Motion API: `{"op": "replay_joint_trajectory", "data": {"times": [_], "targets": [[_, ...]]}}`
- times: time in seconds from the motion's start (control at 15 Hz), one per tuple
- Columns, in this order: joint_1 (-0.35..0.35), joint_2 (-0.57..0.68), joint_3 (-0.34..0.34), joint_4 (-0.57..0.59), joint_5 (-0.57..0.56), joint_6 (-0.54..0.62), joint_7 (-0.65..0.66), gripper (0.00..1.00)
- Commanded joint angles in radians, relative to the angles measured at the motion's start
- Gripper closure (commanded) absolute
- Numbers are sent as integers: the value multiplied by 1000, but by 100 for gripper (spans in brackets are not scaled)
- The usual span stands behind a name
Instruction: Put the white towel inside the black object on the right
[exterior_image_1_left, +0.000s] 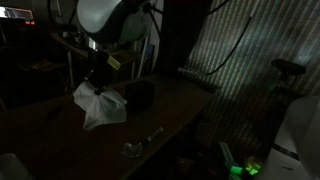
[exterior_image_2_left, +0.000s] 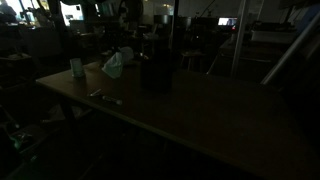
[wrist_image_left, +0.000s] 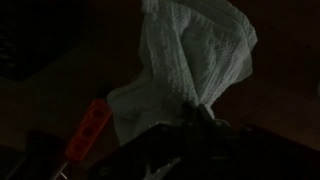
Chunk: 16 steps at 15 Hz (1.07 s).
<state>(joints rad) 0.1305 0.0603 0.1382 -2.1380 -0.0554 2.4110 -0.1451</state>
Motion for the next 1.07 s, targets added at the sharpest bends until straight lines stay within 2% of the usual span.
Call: {"op": "replay_joint_trajectory", "data": {"times": [0.0, 0.47, 1.0], "targets": [[-34, -128, -39, -34, -33, 12, 29, 98], [-123, -175, -123, -22, -105, 5, 68, 98], [-163, -86, -162, 11, -94, 3, 49, 98]]}}
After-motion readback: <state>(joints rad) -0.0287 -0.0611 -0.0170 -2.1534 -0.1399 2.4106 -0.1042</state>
